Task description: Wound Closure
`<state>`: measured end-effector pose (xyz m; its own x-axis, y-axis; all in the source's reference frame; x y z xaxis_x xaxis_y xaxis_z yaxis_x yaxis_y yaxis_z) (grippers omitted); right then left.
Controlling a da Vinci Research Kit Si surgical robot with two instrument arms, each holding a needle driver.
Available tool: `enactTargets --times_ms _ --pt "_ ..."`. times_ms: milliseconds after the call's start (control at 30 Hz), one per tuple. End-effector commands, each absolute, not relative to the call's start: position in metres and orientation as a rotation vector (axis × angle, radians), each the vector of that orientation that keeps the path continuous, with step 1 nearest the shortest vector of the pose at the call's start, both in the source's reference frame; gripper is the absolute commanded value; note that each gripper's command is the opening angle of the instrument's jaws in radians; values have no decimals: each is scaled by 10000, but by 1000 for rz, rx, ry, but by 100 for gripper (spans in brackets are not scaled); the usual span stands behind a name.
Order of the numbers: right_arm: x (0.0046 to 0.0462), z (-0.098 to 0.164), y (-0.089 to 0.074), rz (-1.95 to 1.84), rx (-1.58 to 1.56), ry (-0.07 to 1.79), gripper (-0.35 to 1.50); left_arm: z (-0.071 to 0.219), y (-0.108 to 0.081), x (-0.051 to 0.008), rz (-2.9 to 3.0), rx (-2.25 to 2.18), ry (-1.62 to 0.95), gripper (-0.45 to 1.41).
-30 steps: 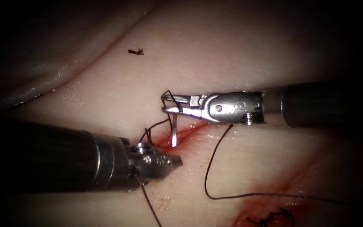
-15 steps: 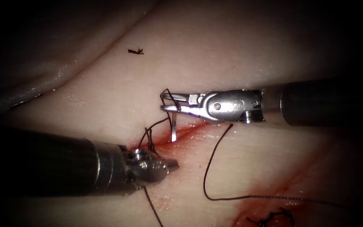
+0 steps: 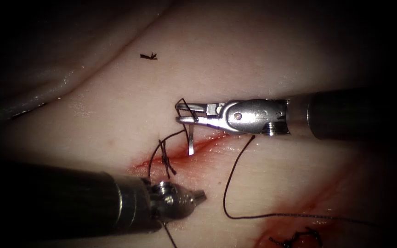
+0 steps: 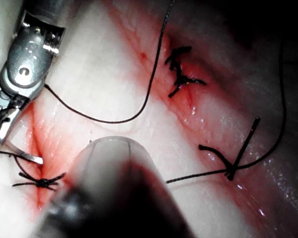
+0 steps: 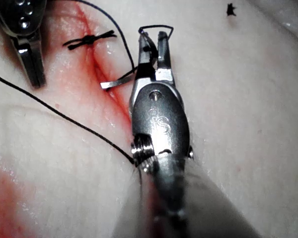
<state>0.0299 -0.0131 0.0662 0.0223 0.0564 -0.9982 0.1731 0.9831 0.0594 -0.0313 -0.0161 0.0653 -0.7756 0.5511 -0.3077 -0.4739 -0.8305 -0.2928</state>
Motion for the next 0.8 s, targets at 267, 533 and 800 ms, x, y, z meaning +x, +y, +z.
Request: enactTargets --times_ms 267,533,800 --pt "308 664 -134 -101 217 1529 -35 672 -167 -310 2533 -530 -261 -27" --pt "310 658 -130 -40 271 1520 -35 689 -170 -310 2554 -516 -261 -28" --pt "311 652 -130 -16 293 1515 -35 690 -171 -306 2559 -516 -263 -28"
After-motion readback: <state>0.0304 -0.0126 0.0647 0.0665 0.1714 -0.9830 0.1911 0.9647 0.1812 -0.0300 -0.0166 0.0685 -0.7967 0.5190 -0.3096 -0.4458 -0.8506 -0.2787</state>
